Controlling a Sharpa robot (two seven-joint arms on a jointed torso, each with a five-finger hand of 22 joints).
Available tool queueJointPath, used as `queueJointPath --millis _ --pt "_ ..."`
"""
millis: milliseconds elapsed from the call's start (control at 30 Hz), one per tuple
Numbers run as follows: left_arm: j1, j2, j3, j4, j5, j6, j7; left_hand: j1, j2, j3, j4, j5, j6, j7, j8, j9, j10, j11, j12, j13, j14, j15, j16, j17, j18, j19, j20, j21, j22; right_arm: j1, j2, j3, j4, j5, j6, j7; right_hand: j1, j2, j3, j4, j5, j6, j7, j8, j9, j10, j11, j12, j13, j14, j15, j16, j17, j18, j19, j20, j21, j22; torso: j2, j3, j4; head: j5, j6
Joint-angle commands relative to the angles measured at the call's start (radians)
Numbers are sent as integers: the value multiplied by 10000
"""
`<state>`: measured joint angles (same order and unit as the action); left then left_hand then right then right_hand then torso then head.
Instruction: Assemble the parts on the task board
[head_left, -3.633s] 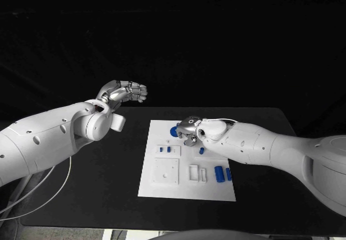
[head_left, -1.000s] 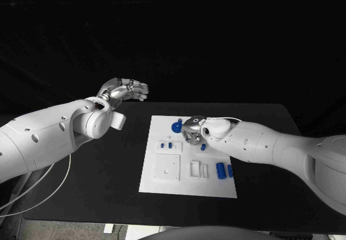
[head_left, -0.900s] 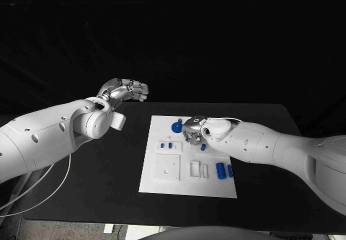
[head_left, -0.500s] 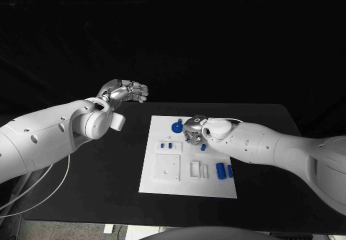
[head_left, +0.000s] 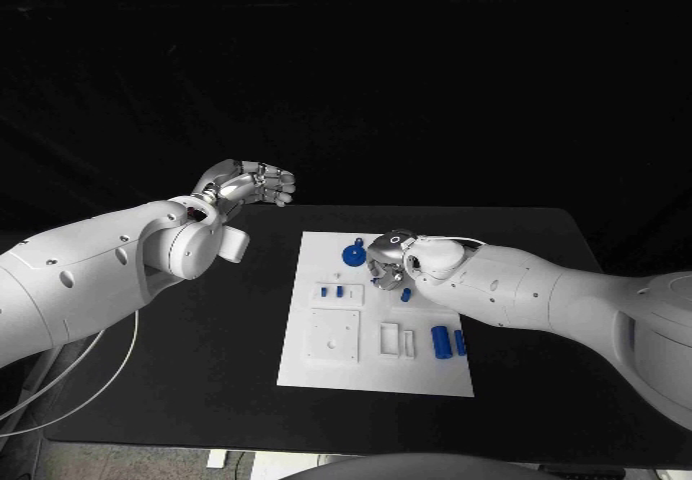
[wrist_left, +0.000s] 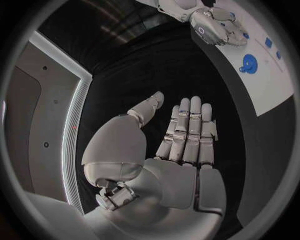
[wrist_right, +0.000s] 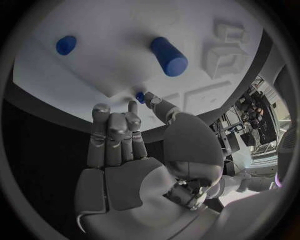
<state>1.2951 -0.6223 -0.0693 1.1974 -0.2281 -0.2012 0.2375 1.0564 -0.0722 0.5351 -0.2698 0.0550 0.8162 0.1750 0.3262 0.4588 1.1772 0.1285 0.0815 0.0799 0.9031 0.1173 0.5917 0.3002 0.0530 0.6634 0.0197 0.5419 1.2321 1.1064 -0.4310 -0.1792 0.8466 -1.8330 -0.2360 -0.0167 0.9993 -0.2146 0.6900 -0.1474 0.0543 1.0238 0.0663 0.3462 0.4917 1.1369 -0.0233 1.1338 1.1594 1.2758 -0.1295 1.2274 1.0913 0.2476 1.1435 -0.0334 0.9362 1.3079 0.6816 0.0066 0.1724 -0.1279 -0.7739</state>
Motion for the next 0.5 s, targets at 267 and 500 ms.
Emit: queueJointPath --millis 267,500 --pt "9 12 10 -6 -66 114 39 90 -39 -64 7 25 -67 47 25 -21 35 32 23 -2 23 6 32 21 58 51 8 9 13 -5 -31 -5 92 9 162 16 152 -57 -7 -38 -50 136 229 -56 -16 -44 21 -82 13 5 53 -26 0 142 42 -57 -57 128 8 -3 4 -20 -19" --pt "9 -5 10 -1 -67 116 39 101 -37 -59 2 27 -69 49 25 -24 32 33 19 -4 14 8 25 29 53 49 5 2 15 -14 -31 -6 145 -51 183 -12 680 -71 464 -251 -47 171 229 -65 -23 -38 22 -104 49 -3 61 -49 10 142 18 -54 -93 138 12 -2 3 -31 -33"
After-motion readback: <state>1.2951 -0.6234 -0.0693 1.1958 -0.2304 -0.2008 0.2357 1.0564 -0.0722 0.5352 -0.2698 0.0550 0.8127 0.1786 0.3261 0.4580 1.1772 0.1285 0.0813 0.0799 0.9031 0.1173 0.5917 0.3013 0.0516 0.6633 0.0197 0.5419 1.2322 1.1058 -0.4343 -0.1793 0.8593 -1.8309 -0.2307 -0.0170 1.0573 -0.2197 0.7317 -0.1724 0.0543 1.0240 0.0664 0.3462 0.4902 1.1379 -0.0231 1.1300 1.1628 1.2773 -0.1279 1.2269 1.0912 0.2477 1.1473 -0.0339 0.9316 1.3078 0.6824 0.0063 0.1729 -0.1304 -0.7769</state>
